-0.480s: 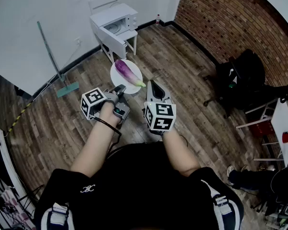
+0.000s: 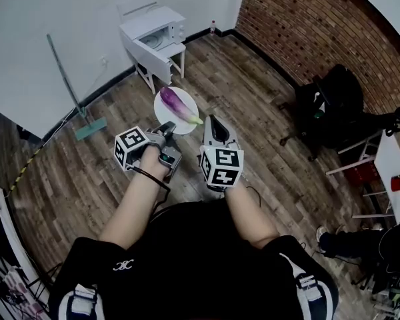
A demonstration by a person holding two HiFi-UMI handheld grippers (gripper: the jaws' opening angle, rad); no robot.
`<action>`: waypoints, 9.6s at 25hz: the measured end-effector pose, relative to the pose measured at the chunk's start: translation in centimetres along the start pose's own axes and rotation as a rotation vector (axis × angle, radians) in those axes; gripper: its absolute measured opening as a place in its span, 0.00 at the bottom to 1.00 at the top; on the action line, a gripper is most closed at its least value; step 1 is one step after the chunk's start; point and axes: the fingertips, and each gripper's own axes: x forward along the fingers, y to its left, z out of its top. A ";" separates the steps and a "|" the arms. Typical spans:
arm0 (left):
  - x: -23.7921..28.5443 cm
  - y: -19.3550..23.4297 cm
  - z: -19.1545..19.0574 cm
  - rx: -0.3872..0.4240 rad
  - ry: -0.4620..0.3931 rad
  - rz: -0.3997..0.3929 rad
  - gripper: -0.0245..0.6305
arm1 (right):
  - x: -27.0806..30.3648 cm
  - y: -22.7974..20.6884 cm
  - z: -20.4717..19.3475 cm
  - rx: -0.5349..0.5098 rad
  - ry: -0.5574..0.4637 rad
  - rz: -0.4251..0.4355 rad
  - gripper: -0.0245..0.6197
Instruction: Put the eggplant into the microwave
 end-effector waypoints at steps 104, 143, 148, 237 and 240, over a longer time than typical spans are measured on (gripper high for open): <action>54.2 -8.6 42.3 -0.187 -0.392 0.116 0.06 | 75.4 -13.9 9.5 -0.167 0.183 0.584 0.05; 66.5 15.8 56.8 -0.348 -0.889 0.048 0.06 | 91.6 -10.6 -19.0 -0.209 0.307 1.230 0.05; 69.1 19.6 59.5 -0.264 -0.865 0.029 0.06 | 93.4 -9.9 -24.3 -0.106 0.240 1.324 0.05; 58.9 -22.5 51.7 1.109 -0.851 0.668 0.04 | 88.8 -9.4 12.7 -0.155 0.039 1.225 0.05; 56.8 -29.9 49.8 1.136 -0.848 0.678 0.04 | 85.7 -9.4 19.8 -0.154 0.049 1.216 0.05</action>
